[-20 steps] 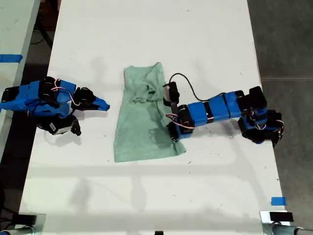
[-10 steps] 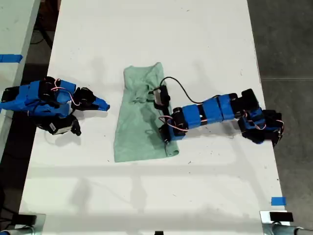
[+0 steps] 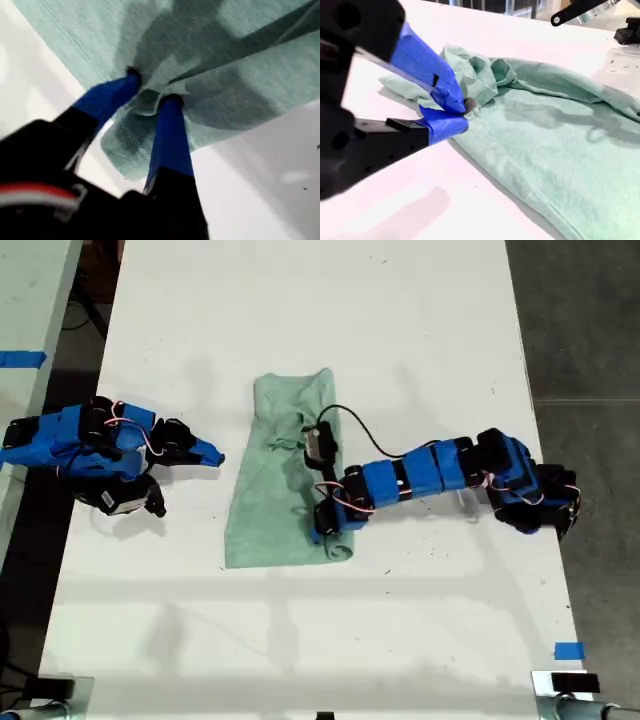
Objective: Fold t shirt
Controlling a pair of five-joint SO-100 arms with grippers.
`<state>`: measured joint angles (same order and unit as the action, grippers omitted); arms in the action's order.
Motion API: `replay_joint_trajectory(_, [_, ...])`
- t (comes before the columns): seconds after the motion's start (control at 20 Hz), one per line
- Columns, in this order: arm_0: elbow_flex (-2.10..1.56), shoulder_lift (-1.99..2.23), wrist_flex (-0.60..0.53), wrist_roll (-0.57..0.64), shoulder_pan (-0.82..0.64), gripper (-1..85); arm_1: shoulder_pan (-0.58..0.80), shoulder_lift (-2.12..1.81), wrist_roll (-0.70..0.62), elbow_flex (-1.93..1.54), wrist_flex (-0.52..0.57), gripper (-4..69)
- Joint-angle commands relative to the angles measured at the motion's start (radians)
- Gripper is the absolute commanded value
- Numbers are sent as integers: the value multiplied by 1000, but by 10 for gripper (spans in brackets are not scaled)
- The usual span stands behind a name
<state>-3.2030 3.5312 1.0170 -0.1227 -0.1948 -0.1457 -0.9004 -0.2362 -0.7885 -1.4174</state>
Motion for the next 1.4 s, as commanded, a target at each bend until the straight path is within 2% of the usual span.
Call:
replay_joint_trajectory(0.0, [-17, 2, 3, 9, 5, 11, -20, -91, -37, 77, -67, 369])
replay_joint_trajectory(0.1, [-17, 2, 3, 11, 5, 11, -21, -202, -46, 74, -130, 349])
replay_joint_trajectory(0.35, [-17, 2, 3, 11, 5, 12, 17, -512, -20, 5, -325, 367])
replay_joint_trajectory(0.5, [-17, 2, 3, 12, 5, 12, 87, -805, 66, -371, -328, 355])
replay_joint_trajectory(0.6, [-17, 2, 3, 12, 6, 12, 127, -989, 146, -655, -299, 325])
replay_joint_trajectory(0.7, [-17, 2, 3, 12, 6, 12, 141, -1161, 209, -946, -199, 274])
replay_joint_trajectory(0.75, [-17, 2, 3, 12, 6, 12, 149, -1256, 236, -1100, -141, 231])
replay_joint_trajectory(0.85, [-17, 2, 3, 12, 6, 12, 153, -1463, 265, -1402, -5, 95])
replay_joint_trajectory(0.9, [-17, 2, 3, 12, 6, 12, 153, -1566, 267, -1537, 51, 76])
replay_joint_trajectory(1.0, [-17, 2, 3, 12, 3, 12, 146, -1787, 267, -1773, 137, 89])
replay_joint_trajectory(1.1, [-17, 2, 3, 12, 3, 10, 146, -2029, 244, -1977, 164, 166])
replay_joint_trajectory(1.2, [-17, 2, 3, 12, 3, 10, 156, -2329, 247, -2154, 87, 279])
replay_joint_trajectory(1.25, [-17, 2, 3, 11, 3, 10, 176, -2523, 201, -2230, 29, 288])
replay_joint_trajectory(1.35, [-15, 2, 3, 9, 3, 8, 190, -2583, 195, -2295, 28, 286])
